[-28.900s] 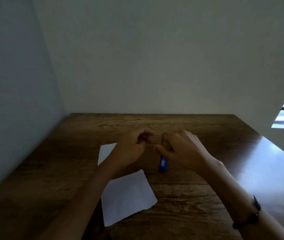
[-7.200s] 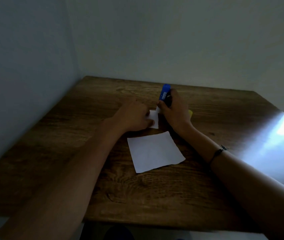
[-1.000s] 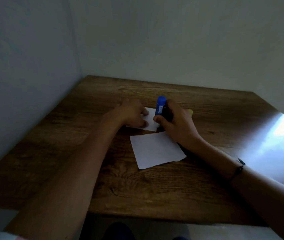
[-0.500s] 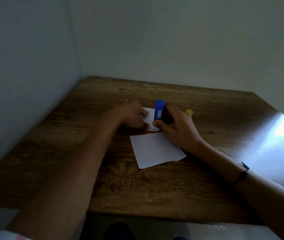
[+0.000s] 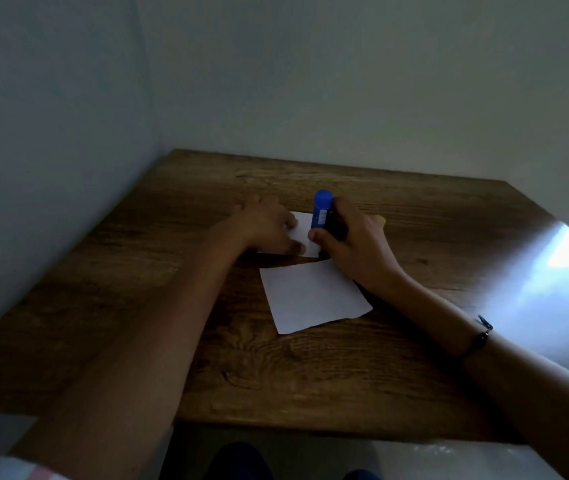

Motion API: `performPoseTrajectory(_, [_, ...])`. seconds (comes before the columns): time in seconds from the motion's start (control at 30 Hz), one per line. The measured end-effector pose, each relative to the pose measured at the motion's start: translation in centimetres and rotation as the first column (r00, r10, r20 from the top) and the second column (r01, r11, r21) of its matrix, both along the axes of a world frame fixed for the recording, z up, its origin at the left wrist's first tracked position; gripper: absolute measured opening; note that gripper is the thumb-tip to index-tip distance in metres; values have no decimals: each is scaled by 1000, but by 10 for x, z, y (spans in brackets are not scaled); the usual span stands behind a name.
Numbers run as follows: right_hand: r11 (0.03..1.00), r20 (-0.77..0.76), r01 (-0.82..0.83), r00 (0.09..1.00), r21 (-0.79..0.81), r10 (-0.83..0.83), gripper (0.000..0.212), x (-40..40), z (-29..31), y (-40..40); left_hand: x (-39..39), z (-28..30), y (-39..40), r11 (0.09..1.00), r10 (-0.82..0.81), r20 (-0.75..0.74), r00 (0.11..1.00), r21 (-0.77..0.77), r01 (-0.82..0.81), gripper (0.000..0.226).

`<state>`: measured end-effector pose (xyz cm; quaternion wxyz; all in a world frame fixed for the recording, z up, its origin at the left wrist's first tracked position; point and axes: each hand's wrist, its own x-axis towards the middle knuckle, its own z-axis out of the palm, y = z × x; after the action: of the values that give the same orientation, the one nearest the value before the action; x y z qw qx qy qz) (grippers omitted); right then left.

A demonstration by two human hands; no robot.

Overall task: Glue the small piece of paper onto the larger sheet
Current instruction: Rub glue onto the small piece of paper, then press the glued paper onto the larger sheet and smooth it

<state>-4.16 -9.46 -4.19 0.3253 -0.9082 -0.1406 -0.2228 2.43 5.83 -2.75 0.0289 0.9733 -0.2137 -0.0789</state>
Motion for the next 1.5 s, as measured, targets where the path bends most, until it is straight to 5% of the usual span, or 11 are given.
performPoseTrajectory(0.27, [948, -118, 76, 992, 309, -41, 49, -7, 6, -16, -4, -12, -11, 1000, 26, 239, 971, -12, -24, 68])
performPoseTrajectory(0.33, [908, -158, 71, 987, 414, -5, 34, -7, 11, -22, -6, -14, -13, 1000, 26, 294, 956, -11, -24, 69])
performPoseTrajectory(0.4, [813, -232, 75, 970, 578, 76, 19, -5, 16, -29, -8, -15, -15, 999, 39, 325, 945, -40, -27, 65])
performPoseTrajectory(0.53, [572, -333, 74, 870, 817, 363, 38, -6, 26, -42, -9, -15, -16, 989, 58, 347, 936, -147, -7, 33])
performPoseTrajectory(0.6, [639, -353, 85, 884, 764, 305, 43, -6, 28, -47, -6, -15, -13, 989, 44, 338, 940, -145, 6, 30])
performPoseTrajectory(0.87, [932, -332, 244, 931, 267, -149, 6, 2, 23, -50, -4, -21, -15, 988, 89, 377, 922, -153, -33, 44])
performPoseTrajectory(1.5, [971, -404, 228, 896, 70, -181, 38, -3, 21, -50, -6, -17, -14, 991, 110, 372, 922, -106, -76, 56])
